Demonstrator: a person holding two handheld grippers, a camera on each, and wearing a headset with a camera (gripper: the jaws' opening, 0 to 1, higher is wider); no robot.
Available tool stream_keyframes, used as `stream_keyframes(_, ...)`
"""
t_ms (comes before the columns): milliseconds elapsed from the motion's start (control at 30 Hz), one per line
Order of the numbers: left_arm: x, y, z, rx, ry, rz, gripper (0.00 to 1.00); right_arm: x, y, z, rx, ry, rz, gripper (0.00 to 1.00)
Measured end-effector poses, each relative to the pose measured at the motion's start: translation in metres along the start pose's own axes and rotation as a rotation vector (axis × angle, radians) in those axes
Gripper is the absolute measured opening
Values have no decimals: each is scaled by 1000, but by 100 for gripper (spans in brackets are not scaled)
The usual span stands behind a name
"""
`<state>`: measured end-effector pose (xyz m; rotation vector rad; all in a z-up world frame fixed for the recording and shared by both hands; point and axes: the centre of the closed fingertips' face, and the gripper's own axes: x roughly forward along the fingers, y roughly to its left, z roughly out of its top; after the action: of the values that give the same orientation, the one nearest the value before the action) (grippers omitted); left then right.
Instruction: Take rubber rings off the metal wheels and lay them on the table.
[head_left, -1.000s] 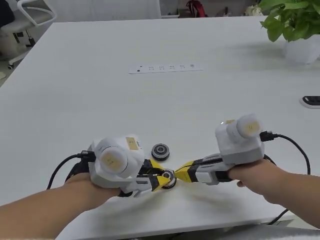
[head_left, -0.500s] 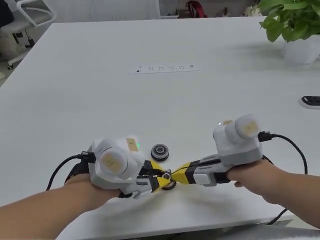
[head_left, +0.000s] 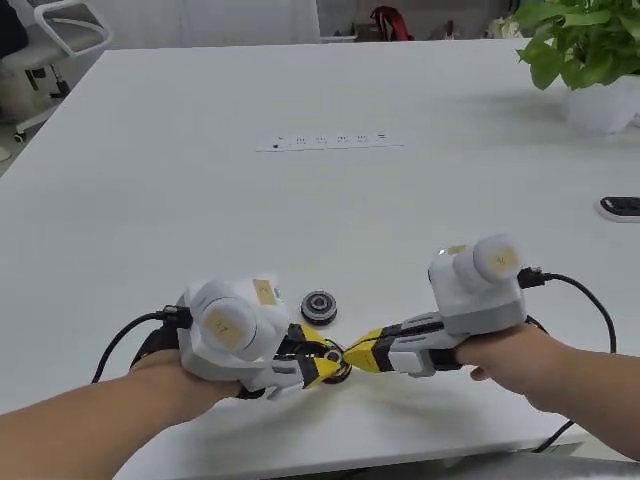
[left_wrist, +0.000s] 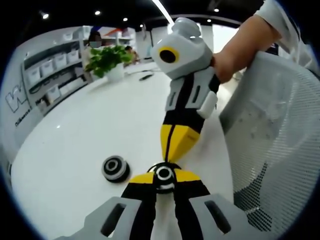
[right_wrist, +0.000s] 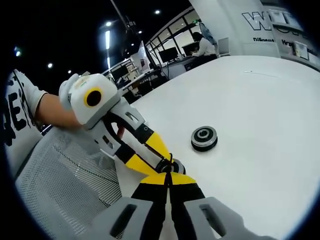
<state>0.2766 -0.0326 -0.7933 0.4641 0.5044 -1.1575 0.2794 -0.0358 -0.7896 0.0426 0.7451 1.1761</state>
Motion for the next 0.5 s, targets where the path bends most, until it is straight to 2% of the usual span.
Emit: stream_keyframes(500,-1,-3,1,54,-8,-24,14,-1,-1,1,-5,-2,-7,0)
